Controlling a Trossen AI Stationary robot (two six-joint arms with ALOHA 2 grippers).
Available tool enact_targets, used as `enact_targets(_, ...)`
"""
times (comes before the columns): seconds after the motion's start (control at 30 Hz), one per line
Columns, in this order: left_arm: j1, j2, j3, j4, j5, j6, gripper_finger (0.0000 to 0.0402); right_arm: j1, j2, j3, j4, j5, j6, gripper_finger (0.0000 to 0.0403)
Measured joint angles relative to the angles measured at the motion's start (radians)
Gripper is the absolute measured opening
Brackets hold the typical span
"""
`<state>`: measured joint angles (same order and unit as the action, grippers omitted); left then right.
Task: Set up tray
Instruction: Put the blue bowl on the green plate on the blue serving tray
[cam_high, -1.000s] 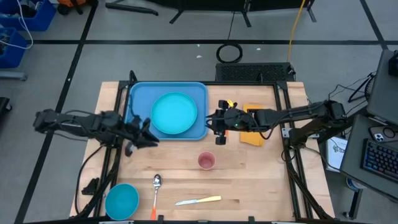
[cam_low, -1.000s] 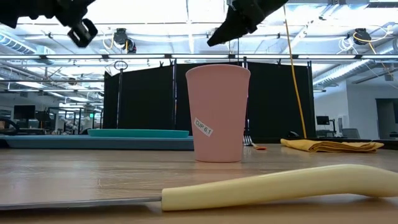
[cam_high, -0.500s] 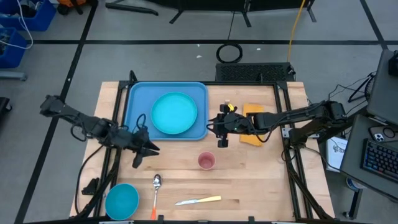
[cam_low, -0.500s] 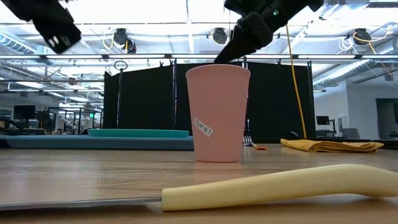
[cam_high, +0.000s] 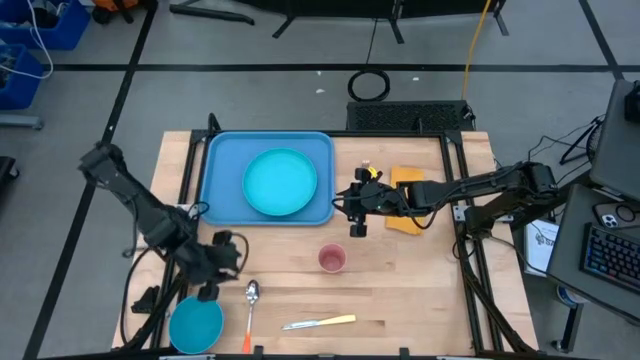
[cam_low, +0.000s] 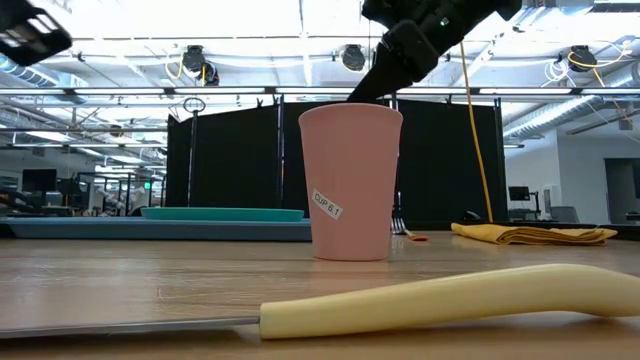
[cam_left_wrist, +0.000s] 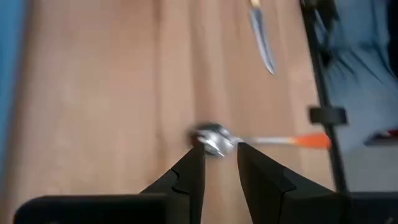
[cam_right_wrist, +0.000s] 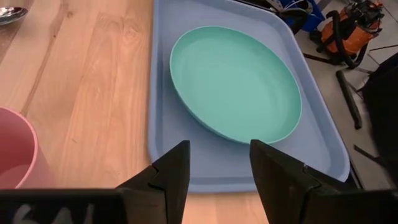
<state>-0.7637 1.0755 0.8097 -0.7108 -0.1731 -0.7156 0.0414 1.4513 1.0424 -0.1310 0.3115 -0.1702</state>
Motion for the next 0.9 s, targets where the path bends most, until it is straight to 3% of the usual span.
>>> enact_targets(0.27, -0.087, 0.084, 0.000, -0.004, 0.096, -0.125, 0.0097, 0.000, 0.000, 0.000, 0.000, 0.000, 0.002, 0.0155)
enact_targets(0.4, -0.125, 0.104, 0.000, -0.006, 0.124, -0.273, 0.0097, 0.000, 0.000, 0.000, 0.000, 0.000, 0.002, 0.0155)
enact_targets(0.5, -0.151, 0.115, 0.000, 0.007, 0.165, -0.281, 0.0097, 0.000, 0.000, 0.000, 0.000, 0.000, 0.002, 0.0155)
enact_targets(0.9, -0.233, 0.116, 0.000, -0.026, 0.137, -0.326, 0.0097, -0.002, -0.001, -0.098, 0.158, 0.000, -0.001, 0.0155)
